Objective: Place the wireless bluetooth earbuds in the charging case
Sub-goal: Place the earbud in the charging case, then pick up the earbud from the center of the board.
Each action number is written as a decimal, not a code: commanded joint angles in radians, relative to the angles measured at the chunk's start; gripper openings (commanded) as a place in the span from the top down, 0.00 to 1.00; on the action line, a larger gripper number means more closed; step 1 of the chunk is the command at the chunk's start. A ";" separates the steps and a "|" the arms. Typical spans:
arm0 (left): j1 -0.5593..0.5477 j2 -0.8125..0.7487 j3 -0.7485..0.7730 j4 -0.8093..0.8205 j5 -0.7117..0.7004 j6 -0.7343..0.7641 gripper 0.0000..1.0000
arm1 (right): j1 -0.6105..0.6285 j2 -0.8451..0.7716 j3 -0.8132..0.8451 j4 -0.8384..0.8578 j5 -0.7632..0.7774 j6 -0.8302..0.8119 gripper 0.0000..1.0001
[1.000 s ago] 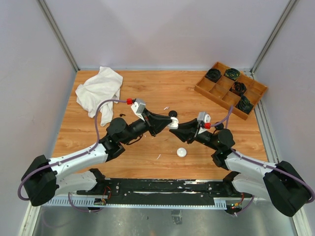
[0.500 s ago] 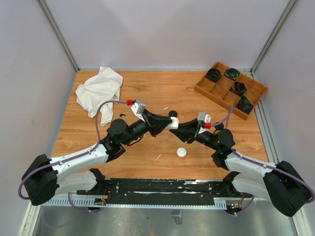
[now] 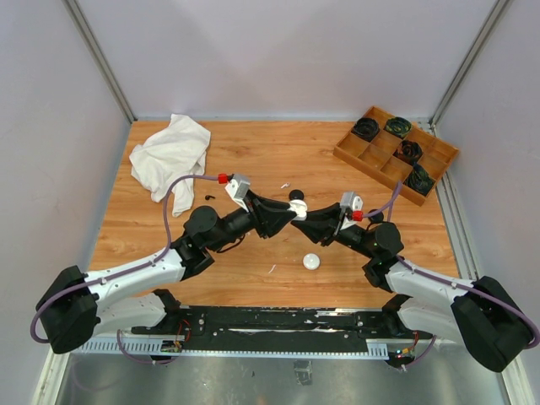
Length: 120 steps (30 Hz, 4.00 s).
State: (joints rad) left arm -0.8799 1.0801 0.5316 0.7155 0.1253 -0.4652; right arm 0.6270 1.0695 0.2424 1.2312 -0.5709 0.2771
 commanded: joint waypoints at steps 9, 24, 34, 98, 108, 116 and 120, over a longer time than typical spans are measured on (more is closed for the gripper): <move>-0.001 -0.062 0.077 -0.223 -0.170 0.090 0.41 | -0.039 -0.046 -0.057 0.047 0.115 -0.035 0.97; 0.182 0.337 0.379 -0.475 -0.118 0.222 0.38 | -0.039 -0.209 -0.108 -0.190 0.316 -0.140 0.97; 0.235 0.661 0.632 -0.556 -0.125 0.306 0.38 | -0.038 -0.211 -0.119 -0.196 0.344 -0.159 0.97; 0.248 0.655 0.338 -0.768 -0.228 0.095 0.78 | -0.039 -0.138 -0.094 -0.170 0.253 -0.104 0.96; 0.220 0.599 0.282 -0.777 -0.231 0.021 0.68 | -0.038 -0.122 -0.091 -0.167 0.249 -0.095 0.94; 0.196 0.586 0.269 -0.780 -0.192 -0.012 0.59 | -0.039 -0.124 -0.089 -0.171 0.243 -0.095 0.94; 0.185 0.563 0.255 -0.790 -0.178 -0.033 0.56 | -0.038 -0.125 -0.089 -0.170 0.241 -0.092 0.94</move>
State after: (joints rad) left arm -0.6758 1.6650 0.8272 -0.0032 -0.0864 -0.4614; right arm 0.6270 0.9485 0.1337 1.0203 -0.3145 0.1791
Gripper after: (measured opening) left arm 0.425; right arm 0.268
